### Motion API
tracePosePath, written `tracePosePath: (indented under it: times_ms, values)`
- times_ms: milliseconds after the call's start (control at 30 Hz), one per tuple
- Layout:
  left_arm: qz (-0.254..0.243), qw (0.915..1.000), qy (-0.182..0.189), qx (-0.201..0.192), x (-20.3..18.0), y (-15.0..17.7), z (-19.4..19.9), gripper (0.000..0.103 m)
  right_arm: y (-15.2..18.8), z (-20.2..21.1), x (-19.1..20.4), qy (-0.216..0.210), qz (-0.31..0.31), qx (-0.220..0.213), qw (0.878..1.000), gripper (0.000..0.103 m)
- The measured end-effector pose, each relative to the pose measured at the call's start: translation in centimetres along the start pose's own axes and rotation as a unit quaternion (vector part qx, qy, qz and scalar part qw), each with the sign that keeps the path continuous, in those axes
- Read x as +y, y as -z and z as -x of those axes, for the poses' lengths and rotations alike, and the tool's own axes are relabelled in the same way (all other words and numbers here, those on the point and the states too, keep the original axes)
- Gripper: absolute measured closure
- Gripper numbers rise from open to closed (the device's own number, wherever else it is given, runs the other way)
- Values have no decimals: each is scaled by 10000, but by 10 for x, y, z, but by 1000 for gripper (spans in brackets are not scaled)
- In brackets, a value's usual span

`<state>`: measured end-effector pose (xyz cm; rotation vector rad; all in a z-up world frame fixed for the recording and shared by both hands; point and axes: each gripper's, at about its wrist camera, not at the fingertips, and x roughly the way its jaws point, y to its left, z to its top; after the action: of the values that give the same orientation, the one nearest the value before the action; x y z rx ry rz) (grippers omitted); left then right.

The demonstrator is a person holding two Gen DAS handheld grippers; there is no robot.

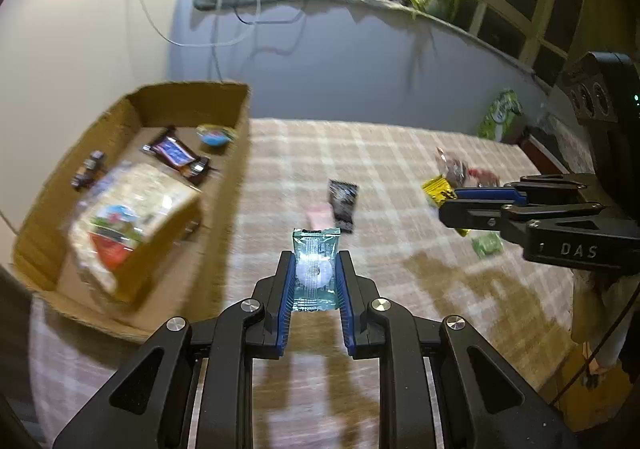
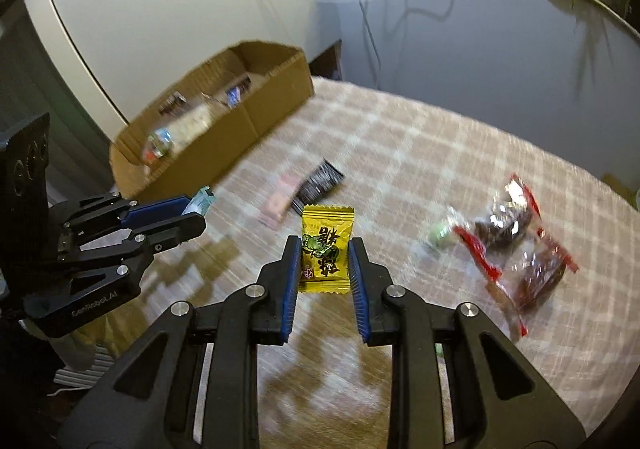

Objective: Organize snacks
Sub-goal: 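Carry both candies over the cardboard box and open both grippers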

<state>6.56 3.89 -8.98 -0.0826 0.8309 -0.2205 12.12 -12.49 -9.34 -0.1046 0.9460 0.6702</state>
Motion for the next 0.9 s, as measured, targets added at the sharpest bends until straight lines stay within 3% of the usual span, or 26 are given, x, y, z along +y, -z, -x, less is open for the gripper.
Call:
tracePosePath:
  times_ms: [433,900]
  values:
    - [435,9967,-528,-433,60,-11,34,84,-51,2,40,-251,340,-384,9984,78]
    - [669,9923,-892,-541,102,-14,42,84,-97,-37,86,-675,669,-347,9949,78]
